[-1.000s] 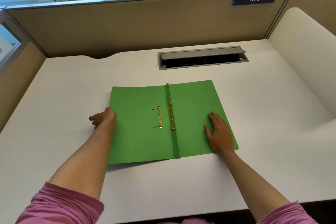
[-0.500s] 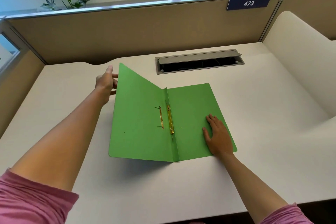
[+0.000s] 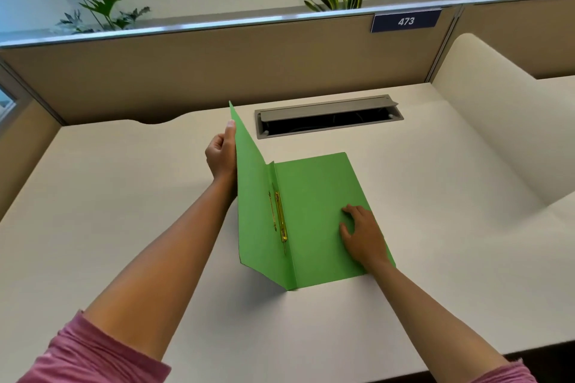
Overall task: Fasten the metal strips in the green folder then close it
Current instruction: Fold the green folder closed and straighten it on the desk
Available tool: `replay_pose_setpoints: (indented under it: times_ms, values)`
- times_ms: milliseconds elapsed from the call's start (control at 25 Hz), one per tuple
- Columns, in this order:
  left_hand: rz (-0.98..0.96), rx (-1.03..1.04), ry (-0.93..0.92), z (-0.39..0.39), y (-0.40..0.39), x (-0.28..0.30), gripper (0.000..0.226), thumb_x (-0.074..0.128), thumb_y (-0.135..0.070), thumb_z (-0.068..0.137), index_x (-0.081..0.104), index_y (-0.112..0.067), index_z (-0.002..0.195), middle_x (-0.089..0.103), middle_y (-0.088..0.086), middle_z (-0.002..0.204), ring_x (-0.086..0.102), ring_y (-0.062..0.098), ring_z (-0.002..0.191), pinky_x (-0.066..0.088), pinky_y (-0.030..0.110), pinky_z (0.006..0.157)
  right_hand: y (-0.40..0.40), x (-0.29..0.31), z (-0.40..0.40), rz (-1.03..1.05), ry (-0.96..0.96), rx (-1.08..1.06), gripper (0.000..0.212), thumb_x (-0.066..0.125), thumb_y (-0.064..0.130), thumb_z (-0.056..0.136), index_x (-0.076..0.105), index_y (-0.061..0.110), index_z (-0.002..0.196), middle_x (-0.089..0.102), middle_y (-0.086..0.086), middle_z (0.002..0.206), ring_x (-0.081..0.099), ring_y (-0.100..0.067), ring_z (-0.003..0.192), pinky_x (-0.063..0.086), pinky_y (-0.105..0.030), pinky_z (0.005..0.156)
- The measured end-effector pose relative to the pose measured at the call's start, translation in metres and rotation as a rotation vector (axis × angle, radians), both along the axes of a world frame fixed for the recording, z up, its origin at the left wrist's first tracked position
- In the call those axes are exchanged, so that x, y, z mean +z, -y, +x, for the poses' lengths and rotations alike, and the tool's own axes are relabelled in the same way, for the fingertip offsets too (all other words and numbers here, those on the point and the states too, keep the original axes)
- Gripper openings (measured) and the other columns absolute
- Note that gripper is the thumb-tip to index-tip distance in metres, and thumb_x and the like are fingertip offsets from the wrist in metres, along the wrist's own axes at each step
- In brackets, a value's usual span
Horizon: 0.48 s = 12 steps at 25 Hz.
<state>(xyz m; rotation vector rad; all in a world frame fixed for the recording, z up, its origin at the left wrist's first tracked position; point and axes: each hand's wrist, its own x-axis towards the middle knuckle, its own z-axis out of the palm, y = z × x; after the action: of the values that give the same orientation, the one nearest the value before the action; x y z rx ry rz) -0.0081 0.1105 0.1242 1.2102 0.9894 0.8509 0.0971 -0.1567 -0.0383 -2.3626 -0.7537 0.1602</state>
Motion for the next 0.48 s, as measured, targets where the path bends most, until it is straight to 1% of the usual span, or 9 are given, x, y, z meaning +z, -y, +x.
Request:
replay_pose_setpoints:
  times_ms: [40, 120, 200, 240, 280, 360, 400, 480]
  values:
    - [-0.007, 0.000, 0.006, 0.004, 0.006, 0.001, 0.044, 0.058, -0.045, 0.094, 0.046, -0.018, 0.061, 0.050, -0.001, 0.064, 0.047, 0.012, 0.058, 0.038, 0.027, 0.054, -0.006, 0.009, 0.003, 0.035, -0.053, -0.020, 0.036, 0.061, 0.017, 0.088, 0.062, 0.010, 0.123, 0.063, -0.006, 0.126, 0.055, -0.025, 0.120, 0.044, -0.035, 0.104]
    - [-0.016, -0.011, 0.015, 0.011, 0.014, 0.003, 0.045, 0.054, -0.048, 0.096, 0.045, -0.018, 0.063, 0.049, -0.001, 0.065, 0.047, 0.014, 0.060, 0.038, 0.029, 0.058, -0.023, 0.036, 0.004, 0.198, -0.184, -0.054, 0.029, 0.058, 0.007, 0.089, 0.067, 0.008, 0.117, 0.067, -0.007, 0.121, 0.060, -0.022, 0.116, 0.045, -0.032, 0.104]
    - [0.000, -0.017, -0.007, 0.018, 0.023, -0.001, 0.044, 0.049, -0.047, 0.099, 0.047, -0.018, 0.066, 0.051, 0.000, 0.067, 0.047, 0.014, 0.063, 0.038, 0.030, 0.062, -0.047, 0.071, -0.001, 0.395, -0.291, -0.021, 0.028, 0.054, -0.003, 0.090, 0.068, 0.006, 0.112, 0.070, -0.006, 0.114, 0.064, -0.018, 0.108, 0.050, -0.028, 0.100]
    - [0.016, -0.020, -0.033, 0.020, 0.028, -0.005, 0.042, 0.046, -0.045, 0.100, 0.049, -0.017, 0.068, 0.052, 0.000, 0.069, 0.049, 0.013, 0.064, 0.038, 0.030, 0.064, -0.059, 0.090, -0.005, 0.476, -0.340, 0.020, 0.027, 0.053, -0.004, 0.092, 0.067, 0.006, 0.112, 0.070, -0.005, 0.111, 0.066, -0.018, 0.105, 0.053, -0.024, 0.096]
    - [0.025, -0.025, -0.056, 0.023, 0.034, -0.010, 0.041, 0.044, -0.044, 0.102, 0.051, -0.016, 0.072, 0.055, 0.001, 0.073, 0.051, 0.014, 0.067, 0.038, 0.030, 0.067, -0.070, 0.109, -0.009, 0.545, -0.376, 0.063, 0.024, 0.052, 0.000, 0.094, 0.067, 0.007, 0.111, 0.070, -0.004, 0.110, 0.066, -0.018, 0.105, 0.055, -0.022, 0.091]
    - [0.011, -0.035, -0.095, 0.025, 0.046, -0.026, 0.042, 0.041, -0.045, 0.102, 0.056, -0.010, 0.085, 0.061, 0.008, 0.086, 0.057, 0.021, 0.079, 0.042, 0.034, 0.074, -0.087, 0.139, -0.018, 0.636, -0.414, 0.131, 0.022, 0.052, 0.014, 0.097, 0.067, 0.011, 0.113, 0.070, -0.002, 0.113, 0.066, -0.017, 0.106, 0.055, -0.023, 0.088]
    - [0.001, -0.044, -0.118, 0.025, 0.052, -0.036, 0.044, 0.040, -0.047, 0.102, 0.058, -0.008, 0.092, 0.063, 0.011, 0.093, 0.059, 0.025, 0.087, 0.044, 0.036, 0.077, -0.092, 0.151, -0.021, 0.650, -0.433, 0.147, 0.024, 0.052, 0.021, 0.098, 0.066, 0.014, 0.115, 0.069, -0.001, 0.114, 0.064, -0.016, 0.108, 0.055, -0.025, 0.089]
    - [0.016, -0.084, -0.191, 0.023, 0.060, -0.058, 0.048, 0.038, -0.049, 0.101, 0.059, -0.006, 0.100, 0.065, 0.013, 0.102, 0.060, 0.030, 0.097, 0.045, 0.038, 0.082, -0.096, 0.167, -0.023, 0.627, -0.495, 0.135, 0.030, 0.051, 0.033, 0.098, 0.063, 0.018, 0.121, 0.067, 0.002, 0.118, 0.062, -0.015, 0.112, 0.053, -0.031, 0.095]
